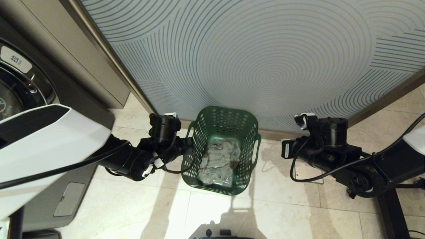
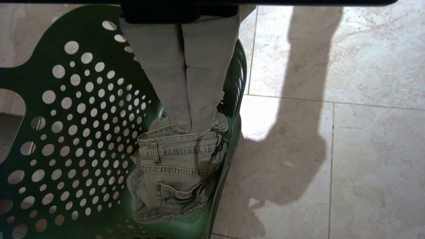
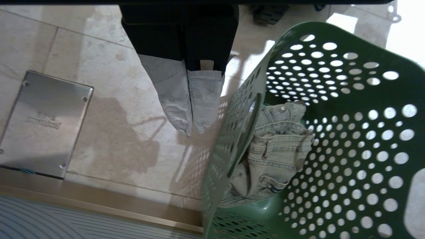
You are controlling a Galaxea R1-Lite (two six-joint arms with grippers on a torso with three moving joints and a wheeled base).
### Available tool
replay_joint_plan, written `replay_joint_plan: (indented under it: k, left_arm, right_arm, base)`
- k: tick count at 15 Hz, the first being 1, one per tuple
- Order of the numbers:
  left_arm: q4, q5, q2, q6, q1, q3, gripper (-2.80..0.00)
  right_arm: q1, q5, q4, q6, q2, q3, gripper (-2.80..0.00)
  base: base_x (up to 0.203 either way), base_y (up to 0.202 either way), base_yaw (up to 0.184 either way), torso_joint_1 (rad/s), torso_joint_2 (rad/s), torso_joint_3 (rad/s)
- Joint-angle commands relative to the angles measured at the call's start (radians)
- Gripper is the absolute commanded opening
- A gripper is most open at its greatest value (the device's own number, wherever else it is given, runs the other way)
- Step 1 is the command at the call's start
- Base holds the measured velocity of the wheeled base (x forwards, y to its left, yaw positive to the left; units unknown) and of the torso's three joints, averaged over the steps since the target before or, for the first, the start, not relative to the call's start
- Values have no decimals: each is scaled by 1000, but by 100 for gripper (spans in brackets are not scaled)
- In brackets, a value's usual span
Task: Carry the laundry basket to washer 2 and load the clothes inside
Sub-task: Pick up the clothes basket and put it beside the washing machine
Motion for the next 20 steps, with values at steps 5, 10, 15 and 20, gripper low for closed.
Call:
replay_joint_plan:
  k: [5, 10, 15, 20]
  left_arm:
    - [-4, 29, 30, 8, 3, -19, -280]
    - [-95, 54, 71, 80, 5, -33, -280]
    - [-109, 54, 102, 85, 5, -41, 0]
    - [-132, 79, 122, 106, 13, -82, 0]
  right_arm:
    - [6, 132, -7, -7, 0, -2, -280]
    - [9, 126, -7, -7, 8, -6, -280]
    - [9, 129, -9, -6, 40, -8, 0]
    - [11, 129, -9, 2, 79, -49, 0]
  base:
    - [0, 0, 0, 0, 0, 0]
    - [0, 0, 0, 0, 0, 0]
    - [0, 0, 0, 0, 0, 0]
    - [0, 0, 0, 0, 0, 0]
